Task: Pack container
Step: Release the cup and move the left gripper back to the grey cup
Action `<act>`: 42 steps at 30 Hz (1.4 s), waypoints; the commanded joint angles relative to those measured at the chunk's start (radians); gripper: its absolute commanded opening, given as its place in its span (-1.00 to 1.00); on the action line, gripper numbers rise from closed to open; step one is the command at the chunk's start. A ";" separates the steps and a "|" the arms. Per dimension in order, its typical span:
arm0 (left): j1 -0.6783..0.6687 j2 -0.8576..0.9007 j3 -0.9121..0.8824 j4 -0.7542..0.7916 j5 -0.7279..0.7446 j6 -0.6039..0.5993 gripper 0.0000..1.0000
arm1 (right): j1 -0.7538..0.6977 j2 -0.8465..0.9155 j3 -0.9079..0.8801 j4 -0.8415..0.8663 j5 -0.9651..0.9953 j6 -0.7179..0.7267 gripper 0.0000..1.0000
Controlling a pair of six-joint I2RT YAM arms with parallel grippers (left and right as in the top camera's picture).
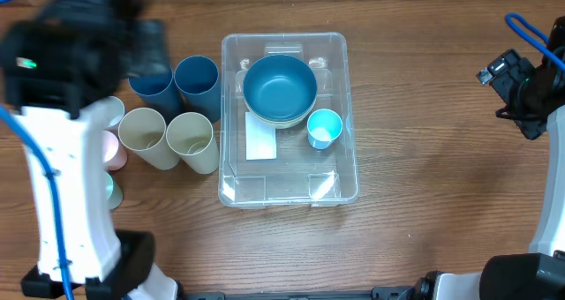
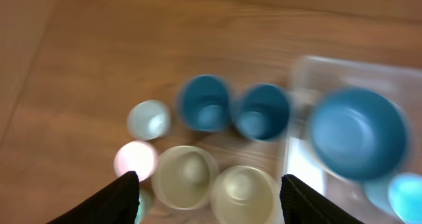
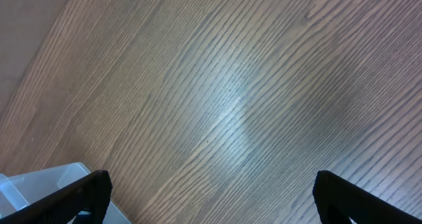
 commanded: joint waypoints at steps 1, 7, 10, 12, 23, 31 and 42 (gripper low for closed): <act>0.230 0.033 -0.043 -0.005 0.176 0.019 0.38 | -0.001 -0.003 0.003 0.006 0.006 0.005 1.00; 0.499 0.146 -0.190 0.022 0.430 0.101 0.15 | -0.001 -0.003 0.003 0.006 0.006 0.005 1.00; 0.546 0.201 -0.265 0.074 0.451 0.107 0.08 | -0.001 -0.003 0.003 0.006 0.006 0.005 1.00; 0.566 0.241 -0.320 0.135 0.451 0.107 0.07 | -0.001 -0.003 0.003 0.006 0.006 0.005 1.00; 0.571 0.373 -0.457 0.313 0.388 0.150 0.37 | -0.001 -0.003 0.003 0.006 0.006 0.005 1.00; 0.571 0.435 -0.492 0.362 0.345 0.164 0.25 | -0.001 -0.003 0.003 0.006 0.006 0.005 1.00; 0.571 0.517 -0.493 0.407 0.327 0.164 -0.31 | -0.001 -0.003 0.003 0.006 0.006 0.005 1.00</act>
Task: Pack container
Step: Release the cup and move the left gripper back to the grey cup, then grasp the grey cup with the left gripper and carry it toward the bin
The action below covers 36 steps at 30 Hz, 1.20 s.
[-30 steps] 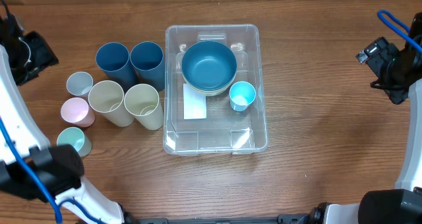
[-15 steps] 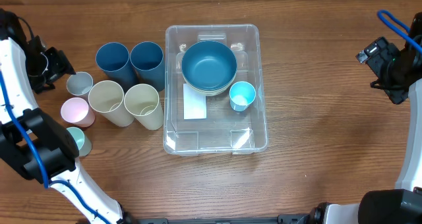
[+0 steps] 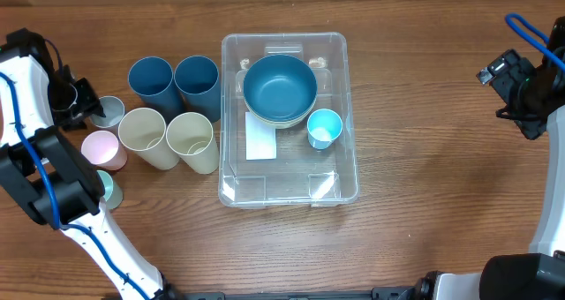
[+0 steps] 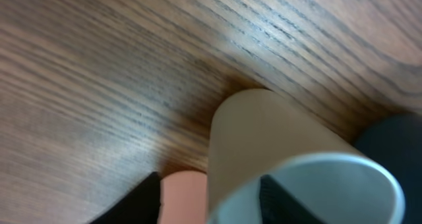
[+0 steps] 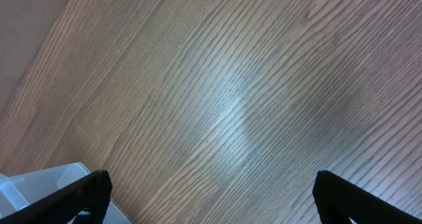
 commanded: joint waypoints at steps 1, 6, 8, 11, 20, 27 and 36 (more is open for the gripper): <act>-0.001 0.012 -0.006 0.029 -0.009 0.016 -0.38 | -0.001 -0.003 0.003 0.006 0.005 0.004 1.00; 0.000 0.010 -0.005 0.039 -0.010 0.015 -0.92 | -0.001 -0.003 0.003 0.006 0.005 0.004 1.00; 0.001 0.002 -0.004 0.039 -0.014 0.005 -0.92 | -0.001 -0.003 0.003 0.006 0.005 0.004 1.00; 0.002 -0.034 0.013 0.032 -0.019 -0.011 -0.92 | -0.001 -0.003 0.003 0.006 0.005 0.004 1.00; -0.024 -0.352 0.164 -0.071 -0.019 -0.074 -0.92 | -0.001 -0.003 0.003 0.006 0.005 0.004 1.00; -0.238 -0.663 0.200 -0.139 -0.013 -0.063 -0.92 | -0.001 -0.003 0.003 0.006 0.005 0.004 1.00; -0.751 -0.708 0.167 -0.193 -0.017 -0.048 -0.92 | -0.001 -0.003 0.003 0.006 0.005 0.004 1.00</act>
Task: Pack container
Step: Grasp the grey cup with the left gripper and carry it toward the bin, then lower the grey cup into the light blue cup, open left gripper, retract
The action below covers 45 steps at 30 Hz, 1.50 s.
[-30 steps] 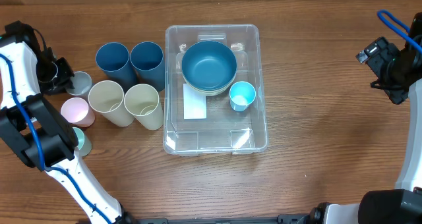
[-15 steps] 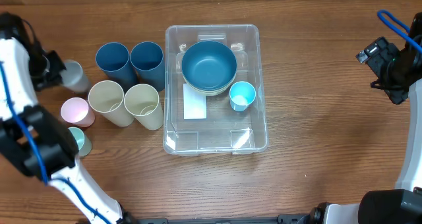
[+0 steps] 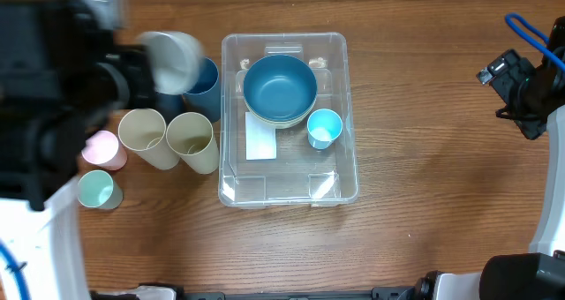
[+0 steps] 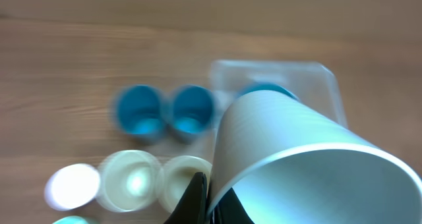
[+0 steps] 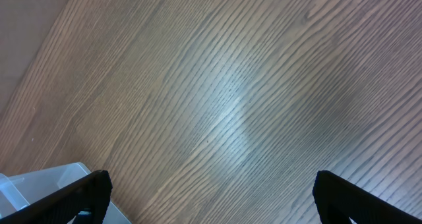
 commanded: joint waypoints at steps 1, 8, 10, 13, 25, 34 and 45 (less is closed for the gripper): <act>-0.189 0.090 -0.061 0.015 -0.003 0.001 -0.92 | -0.001 -0.003 0.003 0.006 0.006 0.005 1.00; -0.387 0.296 -0.140 0.161 0.000 0.111 -0.92 | -0.001 -0.003 0.003 0.006 0.006 0.005 1.00; -0.416 0.372 -0.140 0.182 0.000 0.134 -0.92 | -0.001 -0.003 0.003 0.006 0.006 0.005 1.00; -0.449 0.475 -0.140 0.201 0.001 0.144 -0.92 | -0.001 -0.003 0.003 0.006 0.006 0.005 1.00; -0.476 0.640 -0.140 0.250 0.000 0.166 -0.90 | -0.001 -0.003 0.003 0.006 0.006 0.005 1.00; -0.464 0.600 -0.032 0.119 -0.046 0.155 0.10 | -0.001 -0.003 0.003 0.006 0.006 0.005 1.00; -0.317 0.367 0.207 -0.190 -0.289 0.011 0.28 | -0.001 -0.003 0.003 0.006 0.006 0.005 1.00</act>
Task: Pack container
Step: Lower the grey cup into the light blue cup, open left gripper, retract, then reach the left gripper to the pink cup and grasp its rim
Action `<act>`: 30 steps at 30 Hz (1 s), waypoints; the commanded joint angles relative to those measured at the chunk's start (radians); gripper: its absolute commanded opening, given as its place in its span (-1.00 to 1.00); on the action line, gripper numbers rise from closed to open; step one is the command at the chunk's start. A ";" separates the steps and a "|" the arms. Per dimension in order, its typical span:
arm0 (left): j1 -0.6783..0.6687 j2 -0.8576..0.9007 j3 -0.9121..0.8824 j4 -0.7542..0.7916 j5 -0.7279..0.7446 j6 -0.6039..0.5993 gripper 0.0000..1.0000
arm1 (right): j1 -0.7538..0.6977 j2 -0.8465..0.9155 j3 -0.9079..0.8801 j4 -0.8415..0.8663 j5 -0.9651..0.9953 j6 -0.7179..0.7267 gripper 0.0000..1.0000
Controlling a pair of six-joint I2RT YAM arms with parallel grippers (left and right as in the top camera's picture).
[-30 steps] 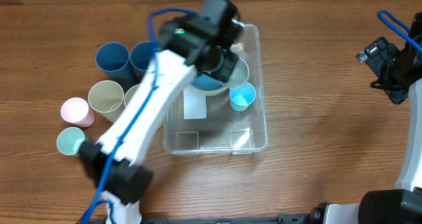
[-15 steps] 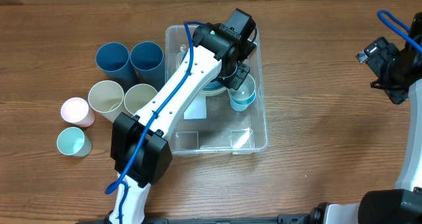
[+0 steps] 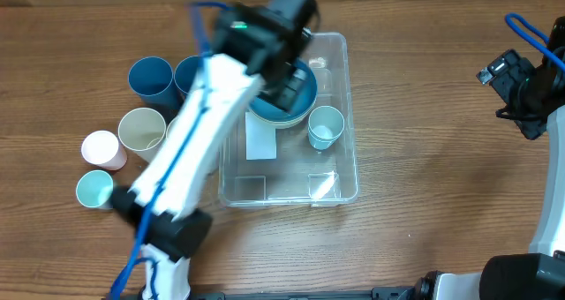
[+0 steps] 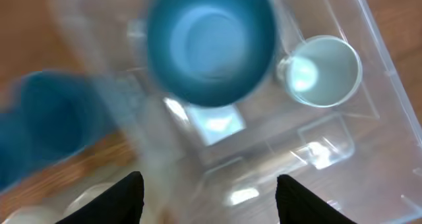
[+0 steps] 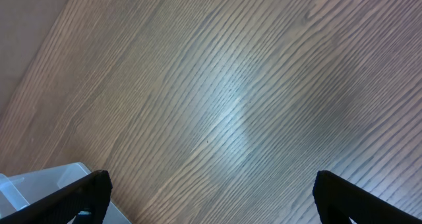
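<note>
The clear plastic container [image 3: 351, 154] stands mid-table. Inside it lie a blue bowl [image 3: 302, 97] [image 4: 211, 43], stacked on a pale one, and a flat white card [image 3: 260, 143]. A small pale cup [image 3: 325, 125] [image 4: 321, 71] with a whitish rim stands upright to the bowl's right. My left arm reaches over the container and hides its left part. The left gripper [image 4: 214, 204] is open and empty above the container floor. Far to the right, my right gripper [image 5: 214, 197] hangs open over bare wood.
Left of the container stand two dark blue cups [image 3: 150, 78], one half hidden by the arm, and a cream cup [image 3: 141, 129]. A small pink cup [image 3: 99, 147] and a mint cup [image 3: 94, 189] sit further left. The right arm [image 3: 525, 93] is at the table's right edge.
The left gripper held the grey-white cup aloft left of the container. Now it is open and empty over the container, and the cup beside the bowl looks paler. The right arm is unchanged.
The left gripper was open high above the cups. Then it was down at the table's far left around the small grey-white cup. Then it held that cup in the air. Now it is empty over the container, and the cup's old spot is bare.
</note>
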 commanded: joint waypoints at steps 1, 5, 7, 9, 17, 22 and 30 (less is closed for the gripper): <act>0.111 -0.153 0.034 -0.041 -0.113 -0.091 0.25 | -0.001 -0.003 0.003 0.006 0.006 0.005 1.00; 0.284 -0.248 0.018 -0.041 -0.104 -0.146 0.18 | -0.001 -0.003 0.003 0.006 0.006 0.005 1.00; 0.397 -0.301 -0.015 -0.041 -0.104 -0.171 0.20 | -0.001 -0.003 0.003 0.006 0.006 0.005 1.00; 0.535 -0.357 -0.076 -0.041 -0.104 -0.196 0.22 | -0.001 -0.003 0.003 0.006 0.006 0.005 1.00; 0.982 -0.430 -0.467 0.058 0.108 -0.197 0.24 | -0.001 -0.003 0.003 0.006 0.006 0.005 1.00; 1.099 -0.417 -0.713 0.266 0.241 -0.133 0.31 | -0.001 -0.003 0.003 0.006 0.006 0.005 1.00; 1.101 -0.351 -0.941 0.522 0.217 -0.114 0.40 | -0.001 -0.003 0.003 0.006 0.006 0.005 1.00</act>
